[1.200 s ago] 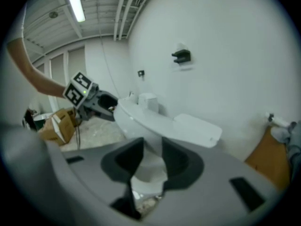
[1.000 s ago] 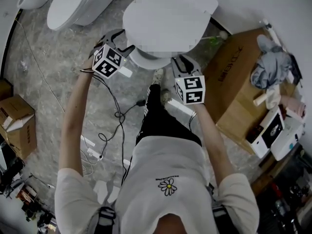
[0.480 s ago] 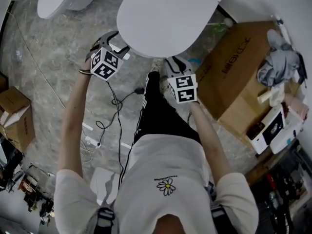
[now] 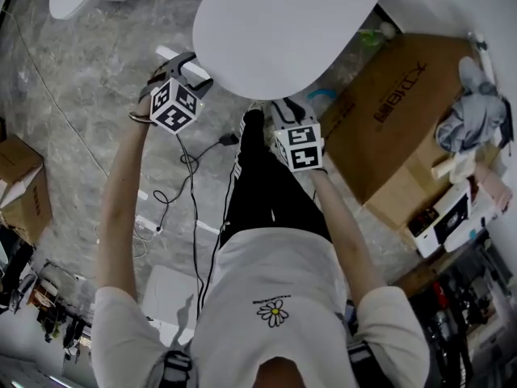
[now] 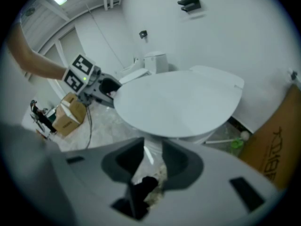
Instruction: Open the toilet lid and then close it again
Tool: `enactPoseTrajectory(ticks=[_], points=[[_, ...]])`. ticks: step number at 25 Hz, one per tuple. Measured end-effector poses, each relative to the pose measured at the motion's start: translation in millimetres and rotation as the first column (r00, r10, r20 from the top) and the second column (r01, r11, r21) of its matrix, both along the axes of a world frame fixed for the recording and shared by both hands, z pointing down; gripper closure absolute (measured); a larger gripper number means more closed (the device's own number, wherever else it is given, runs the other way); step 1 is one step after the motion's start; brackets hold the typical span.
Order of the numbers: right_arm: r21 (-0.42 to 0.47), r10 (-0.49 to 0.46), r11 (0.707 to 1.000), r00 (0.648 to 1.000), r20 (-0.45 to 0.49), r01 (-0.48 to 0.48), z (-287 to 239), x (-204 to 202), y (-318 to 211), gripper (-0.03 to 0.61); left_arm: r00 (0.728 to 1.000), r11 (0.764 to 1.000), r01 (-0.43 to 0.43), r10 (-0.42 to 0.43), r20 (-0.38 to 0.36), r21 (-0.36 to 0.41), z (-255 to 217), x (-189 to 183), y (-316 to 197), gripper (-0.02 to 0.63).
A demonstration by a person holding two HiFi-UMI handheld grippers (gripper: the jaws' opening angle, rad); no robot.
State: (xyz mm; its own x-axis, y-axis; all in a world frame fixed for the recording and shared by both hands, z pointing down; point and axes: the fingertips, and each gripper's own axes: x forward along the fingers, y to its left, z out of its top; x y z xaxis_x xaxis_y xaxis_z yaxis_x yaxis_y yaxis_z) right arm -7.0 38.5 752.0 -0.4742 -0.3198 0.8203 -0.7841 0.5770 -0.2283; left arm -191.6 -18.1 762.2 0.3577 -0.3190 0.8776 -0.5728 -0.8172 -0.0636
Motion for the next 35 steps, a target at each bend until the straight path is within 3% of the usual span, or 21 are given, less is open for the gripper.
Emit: enactPoseTrajectory(ticks=[25,35], points=[[-0.178,-0.074,0.982,0.995,-0.071,0.060,105.8,-12.6,16.0,0.445,0.999,0.990,0.040,-0.041,-0.003,-0.134,110.3,-8.6,13.2,0.298],[-0.188,-0.080,0.980,0.991,-0.103,0.059,119.8,-10.3,16.8,0.445,0.998,0.987,0.048,-0.053,-0.026,-0.156,126.0,-5.6,14.1,0.298]])
